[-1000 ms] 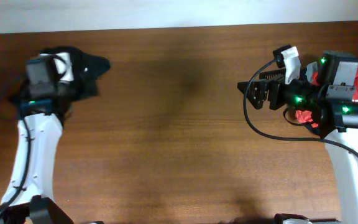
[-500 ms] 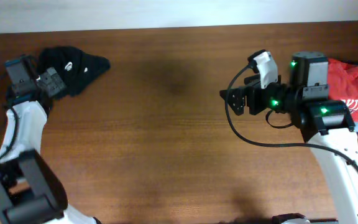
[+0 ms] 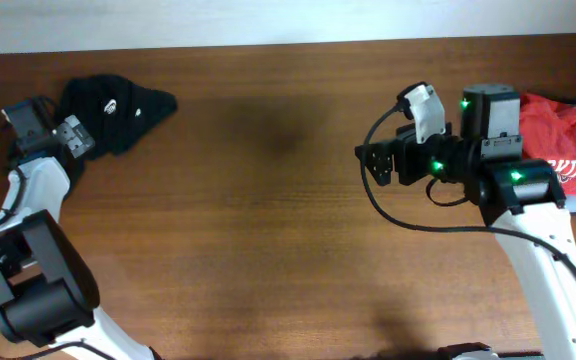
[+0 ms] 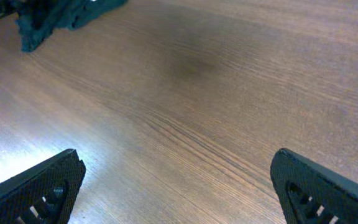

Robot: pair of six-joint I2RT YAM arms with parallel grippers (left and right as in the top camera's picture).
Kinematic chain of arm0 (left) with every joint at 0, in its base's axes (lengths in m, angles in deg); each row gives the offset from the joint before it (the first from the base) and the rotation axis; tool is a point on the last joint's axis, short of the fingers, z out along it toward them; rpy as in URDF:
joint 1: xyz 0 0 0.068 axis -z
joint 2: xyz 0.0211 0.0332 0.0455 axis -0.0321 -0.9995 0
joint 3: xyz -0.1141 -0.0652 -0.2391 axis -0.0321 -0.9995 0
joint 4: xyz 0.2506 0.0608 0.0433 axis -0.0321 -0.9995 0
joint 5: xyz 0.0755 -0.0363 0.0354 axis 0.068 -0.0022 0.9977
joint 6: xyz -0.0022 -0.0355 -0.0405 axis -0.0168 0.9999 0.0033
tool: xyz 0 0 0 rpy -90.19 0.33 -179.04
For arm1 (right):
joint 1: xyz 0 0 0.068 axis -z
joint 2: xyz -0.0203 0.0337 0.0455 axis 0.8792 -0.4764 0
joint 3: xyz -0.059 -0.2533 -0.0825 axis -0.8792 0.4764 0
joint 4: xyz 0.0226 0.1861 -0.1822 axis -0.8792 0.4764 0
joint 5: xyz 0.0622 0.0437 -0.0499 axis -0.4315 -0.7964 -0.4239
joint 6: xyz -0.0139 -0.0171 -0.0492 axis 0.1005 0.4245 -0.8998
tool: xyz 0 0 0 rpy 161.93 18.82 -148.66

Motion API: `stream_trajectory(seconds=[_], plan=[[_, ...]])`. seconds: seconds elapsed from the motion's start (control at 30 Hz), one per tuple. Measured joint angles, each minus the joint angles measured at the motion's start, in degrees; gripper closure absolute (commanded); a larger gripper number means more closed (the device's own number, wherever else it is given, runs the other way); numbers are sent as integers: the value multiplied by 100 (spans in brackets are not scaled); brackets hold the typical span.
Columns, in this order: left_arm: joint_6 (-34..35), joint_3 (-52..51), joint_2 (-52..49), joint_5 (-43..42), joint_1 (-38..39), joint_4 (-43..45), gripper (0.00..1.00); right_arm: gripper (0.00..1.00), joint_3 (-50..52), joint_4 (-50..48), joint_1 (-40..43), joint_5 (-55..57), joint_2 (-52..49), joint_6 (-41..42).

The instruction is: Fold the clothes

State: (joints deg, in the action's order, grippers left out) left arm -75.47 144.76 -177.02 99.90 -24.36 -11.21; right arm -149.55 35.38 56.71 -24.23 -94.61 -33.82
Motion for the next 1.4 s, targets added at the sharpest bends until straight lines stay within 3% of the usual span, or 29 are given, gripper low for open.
stream_trajectory(seconds=[0.2, 0.33, 0.47, 0.57, 0.67, 0.7, 1.03, 1.4], plan=[[-17, 0, -234, 94, -39, -114, 11, 1, 0, 2, 0, 70, -400, 2], [-37, 0, -275, 125, -39, -114, 26, 1, 0, 4, -2, 79, -656, 0], [-44, 0, -299, 129, -39, -151, 46, 1, 0, 2, -2, 76, -767, 2], [-24, 0, -361, 129, -39, -227, 76, 1, 0, 2, -2, 76, -767, 4], [-48, 0, -437, 129, -39, -267, 96, 1, 0, 2, -4, 76, -767, 2], [-33, 0, -459, 131, -39, -260, 99, 1, 0, 2, -2, 76, -767, 7], [76, 498, -450, 120, -39, -514, 99, 1, 2, -57, -4, 76, -767, 2], [264, 2944, 1047, -841, 70, -2312, 99, 3, -2, -210, -4, -166, -767, 4]])
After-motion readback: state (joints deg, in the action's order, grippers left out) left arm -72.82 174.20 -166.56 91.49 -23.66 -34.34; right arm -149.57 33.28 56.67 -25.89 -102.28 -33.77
